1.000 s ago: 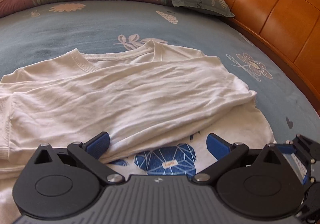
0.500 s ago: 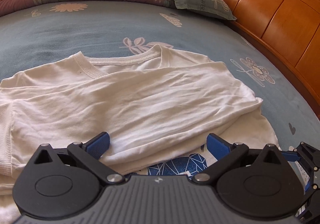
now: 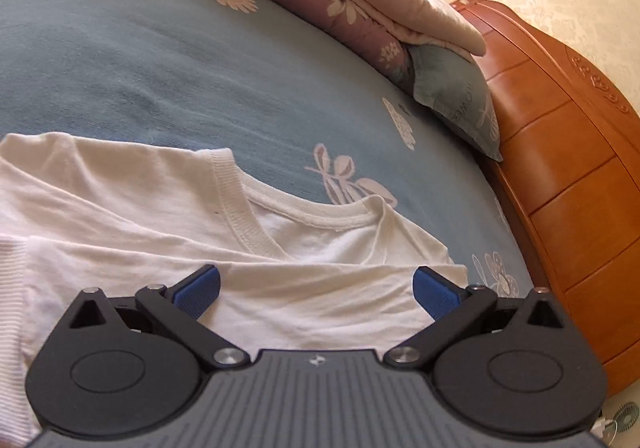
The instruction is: Fold clothes
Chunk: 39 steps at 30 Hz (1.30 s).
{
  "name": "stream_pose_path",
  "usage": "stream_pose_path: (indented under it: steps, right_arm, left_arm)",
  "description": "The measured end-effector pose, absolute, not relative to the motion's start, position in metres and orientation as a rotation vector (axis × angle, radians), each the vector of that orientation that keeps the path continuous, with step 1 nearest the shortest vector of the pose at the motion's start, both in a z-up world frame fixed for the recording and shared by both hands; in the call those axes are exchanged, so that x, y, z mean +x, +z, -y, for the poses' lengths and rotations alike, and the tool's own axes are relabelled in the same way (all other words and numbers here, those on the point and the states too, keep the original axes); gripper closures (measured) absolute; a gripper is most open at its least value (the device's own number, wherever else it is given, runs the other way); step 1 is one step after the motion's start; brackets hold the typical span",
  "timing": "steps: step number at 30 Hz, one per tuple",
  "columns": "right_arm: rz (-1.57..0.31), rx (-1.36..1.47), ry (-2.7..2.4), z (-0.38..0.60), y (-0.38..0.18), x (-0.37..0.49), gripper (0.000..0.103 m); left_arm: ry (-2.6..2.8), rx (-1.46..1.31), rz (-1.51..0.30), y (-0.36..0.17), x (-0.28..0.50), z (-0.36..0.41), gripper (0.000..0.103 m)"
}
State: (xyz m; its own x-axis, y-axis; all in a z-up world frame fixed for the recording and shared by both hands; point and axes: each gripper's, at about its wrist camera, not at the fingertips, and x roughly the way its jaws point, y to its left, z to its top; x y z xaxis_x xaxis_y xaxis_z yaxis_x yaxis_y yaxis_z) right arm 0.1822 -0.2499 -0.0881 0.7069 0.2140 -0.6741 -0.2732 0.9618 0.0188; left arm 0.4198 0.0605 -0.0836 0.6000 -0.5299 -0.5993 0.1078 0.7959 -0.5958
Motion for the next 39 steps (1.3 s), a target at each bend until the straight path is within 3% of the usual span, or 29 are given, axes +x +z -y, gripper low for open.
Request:
stream_pose_path:
  steps: [13, 22, 30, 34, 39]
  right_arm:
    - [-0.733, -0.087, 0.273, 0.249, -0.088, 0.181, 0.000]
    - [-0.769, -0.113, 0.307, 0.248, -0.067, 0.176, 0.000]
    - [-0.779, -0.219, 0.454, 0.224, -0.056, 0.132, 0.000]
    - [-0.859, -0.225, 0.467, 0.219, -0.072, 0.118, 0.000]
    - [-0.823, -0.205, 0.429, 0.223, -0.076, 0.104, 0.000]
  left_arm:
    - [-0.269, -0.430, -0.890, -0.071, 0.369, -0.105, 0.001]
    - [-0.388, -0.206, -0.820, -0.001, 0.279, -0.092, 0.001]
    - [-0.478, 0.009, -0.937, -0.040, 0.174, -0.056, 0.001]
    - [-0.500, -0.102, -1.041, -0.066, 0.127, -0.067, 0.001]
    - [-0.451, -0.192, -1.049, -0.069, 0.092, -0.088, 0.001]
